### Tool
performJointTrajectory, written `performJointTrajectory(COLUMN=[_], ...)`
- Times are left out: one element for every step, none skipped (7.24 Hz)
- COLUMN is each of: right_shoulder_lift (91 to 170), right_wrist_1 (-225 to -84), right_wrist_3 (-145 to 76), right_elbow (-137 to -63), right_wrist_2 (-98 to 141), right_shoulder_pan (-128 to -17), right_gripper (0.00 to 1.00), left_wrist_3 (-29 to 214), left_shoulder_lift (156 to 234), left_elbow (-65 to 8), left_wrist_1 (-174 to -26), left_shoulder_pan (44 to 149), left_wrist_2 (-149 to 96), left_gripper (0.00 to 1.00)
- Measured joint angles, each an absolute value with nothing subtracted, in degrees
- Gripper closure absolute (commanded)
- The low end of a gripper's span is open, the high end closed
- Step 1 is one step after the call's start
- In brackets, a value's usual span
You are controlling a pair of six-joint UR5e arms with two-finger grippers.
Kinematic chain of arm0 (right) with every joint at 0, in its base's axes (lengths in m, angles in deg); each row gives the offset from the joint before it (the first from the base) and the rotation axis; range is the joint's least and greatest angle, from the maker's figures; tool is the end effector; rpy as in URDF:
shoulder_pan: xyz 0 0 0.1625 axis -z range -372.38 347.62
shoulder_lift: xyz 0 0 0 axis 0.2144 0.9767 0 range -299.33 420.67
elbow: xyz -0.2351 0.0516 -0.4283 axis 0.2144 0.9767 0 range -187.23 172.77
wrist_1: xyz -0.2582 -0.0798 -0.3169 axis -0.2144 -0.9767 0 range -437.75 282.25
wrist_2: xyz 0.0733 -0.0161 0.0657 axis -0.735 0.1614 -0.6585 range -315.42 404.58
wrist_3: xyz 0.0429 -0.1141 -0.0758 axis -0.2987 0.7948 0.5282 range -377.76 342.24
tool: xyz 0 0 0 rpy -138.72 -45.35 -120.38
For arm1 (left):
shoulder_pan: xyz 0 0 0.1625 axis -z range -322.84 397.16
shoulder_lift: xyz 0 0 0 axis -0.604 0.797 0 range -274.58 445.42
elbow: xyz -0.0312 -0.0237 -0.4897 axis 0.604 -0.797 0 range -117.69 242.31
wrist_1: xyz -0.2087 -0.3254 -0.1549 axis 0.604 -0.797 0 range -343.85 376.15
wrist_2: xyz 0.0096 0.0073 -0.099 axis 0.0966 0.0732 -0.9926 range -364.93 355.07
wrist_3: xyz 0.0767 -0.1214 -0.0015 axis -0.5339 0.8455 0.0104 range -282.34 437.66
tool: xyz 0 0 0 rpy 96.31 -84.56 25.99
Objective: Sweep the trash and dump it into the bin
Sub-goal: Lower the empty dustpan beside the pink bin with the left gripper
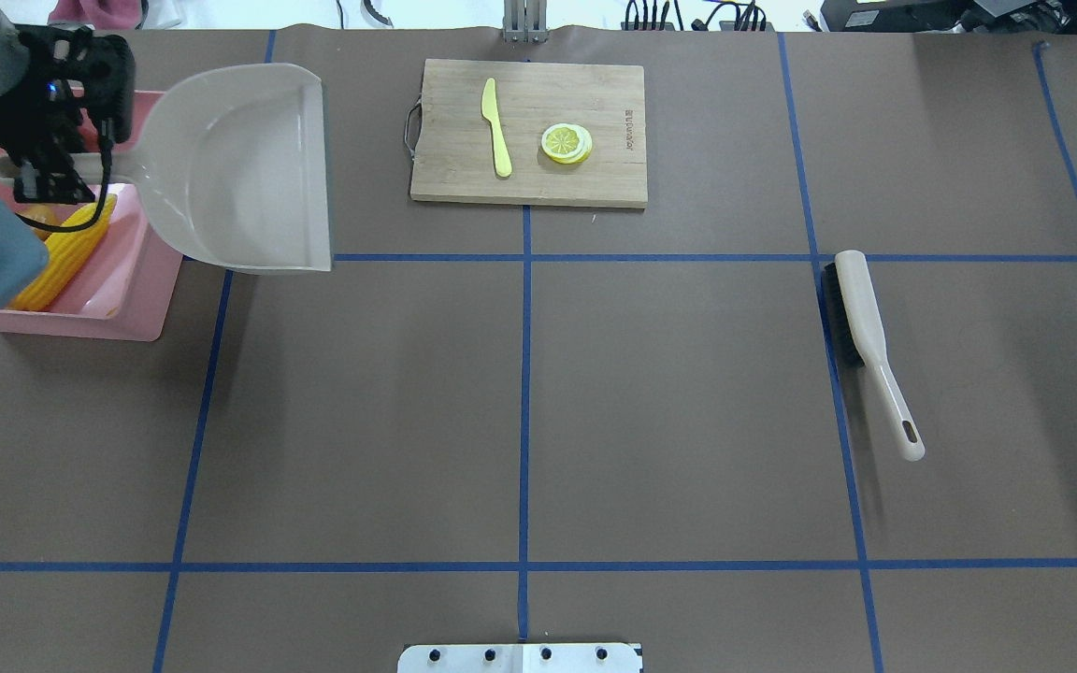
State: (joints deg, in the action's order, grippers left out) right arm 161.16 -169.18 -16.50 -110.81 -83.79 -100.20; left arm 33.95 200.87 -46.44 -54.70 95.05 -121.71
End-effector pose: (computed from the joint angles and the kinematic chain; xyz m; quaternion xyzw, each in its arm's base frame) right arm 0.0287 -0.4089 0.7340 0.0111 -0.3286 -0.0331 0.9438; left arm 0.2813 -0.5773 0.4049 0.2327 0.2037 0.6231 0.7184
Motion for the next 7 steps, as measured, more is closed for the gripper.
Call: performJointTrajectory(right_shoulder_lift=[161.02,160.93,160.90,160.87,160.81,160.72,160.53], right_wrist_1=[-169.20,-169.18,-169.17,-169.16,-169.14,-169.12,-168.71], right_wrist_3=[-16.61,-16.62,-16.60,-16.54,-16.48,-16.46,-16.46], right_elbow=[-110.88,-111.13,-111.47,-111.71,-111.86,-112.00,-112.09], right_wrist_2=[-83.86,-83.90,-84.00,-84.40,-84.92,-85.23,-85.39], right_shoulder_pan=[-100.19,-100.19,-100.19,-100.18,-100.18,-100.18,-100.18], right_gripper=[0.00,0.00,0.00,0.00,0.00,0.00,0.00], left_wrist_3=[36.71,38.47,39.30,39.81,40.76,42.06,42.77], left_shoulder_lift=[200.90,201.06,201.46,202.05,202.56,203.18,204.03], left_elbow=[-46.01,-44.96,-43.71,-42.28,-40.81,-38.94,-36.88], left_wrist_1=[-56.09,-56.89,-57.39,-57.79,-58.77,-60.48,-61.85], left_shoulder_pan=[92.56,90.40,87.88,85.65,84.47,83.98,83.76], left_wrist_2=[-122.09,-122.23,-122.25,-122.26,-122.24,-122.16,-122.03], left_gripper=[1.00,1.00,1.00,1.00,1.00,1.00,1.00])
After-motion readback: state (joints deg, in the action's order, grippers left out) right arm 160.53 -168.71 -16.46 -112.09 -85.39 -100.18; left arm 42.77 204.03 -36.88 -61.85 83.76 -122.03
